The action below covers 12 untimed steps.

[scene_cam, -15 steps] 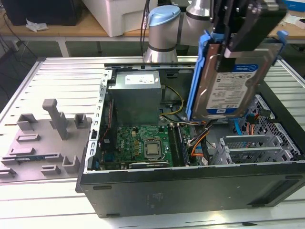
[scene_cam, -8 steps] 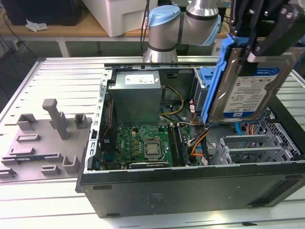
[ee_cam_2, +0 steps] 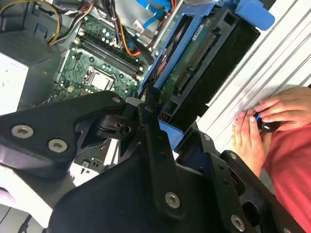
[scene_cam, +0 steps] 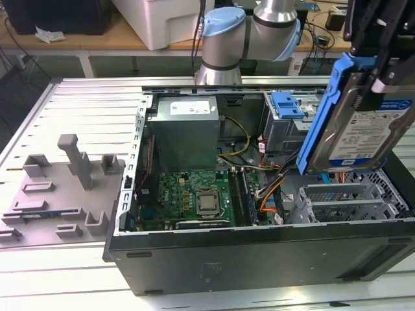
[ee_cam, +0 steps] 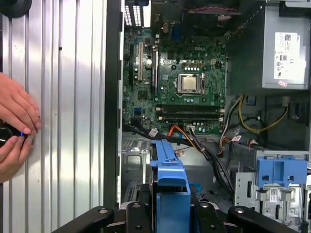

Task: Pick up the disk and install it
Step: 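Insert the disk into the insertion slot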

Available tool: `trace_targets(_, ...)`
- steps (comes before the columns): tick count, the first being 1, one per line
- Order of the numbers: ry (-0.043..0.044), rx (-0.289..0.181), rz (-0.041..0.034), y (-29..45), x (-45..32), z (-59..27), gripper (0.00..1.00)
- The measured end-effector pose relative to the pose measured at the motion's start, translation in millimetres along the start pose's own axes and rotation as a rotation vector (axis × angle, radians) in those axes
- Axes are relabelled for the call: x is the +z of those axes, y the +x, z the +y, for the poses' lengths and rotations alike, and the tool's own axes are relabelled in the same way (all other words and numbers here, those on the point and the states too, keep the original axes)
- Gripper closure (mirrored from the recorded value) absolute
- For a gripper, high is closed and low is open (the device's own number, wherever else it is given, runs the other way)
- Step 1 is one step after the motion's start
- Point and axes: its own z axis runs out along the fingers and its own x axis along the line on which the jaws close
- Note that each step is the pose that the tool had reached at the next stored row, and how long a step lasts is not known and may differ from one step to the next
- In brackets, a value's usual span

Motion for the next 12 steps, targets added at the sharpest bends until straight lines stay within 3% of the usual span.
trace_targets(12, 0.0007, 0.024, -0.0163, 4.5, 4.9, -16.4, 0.64)
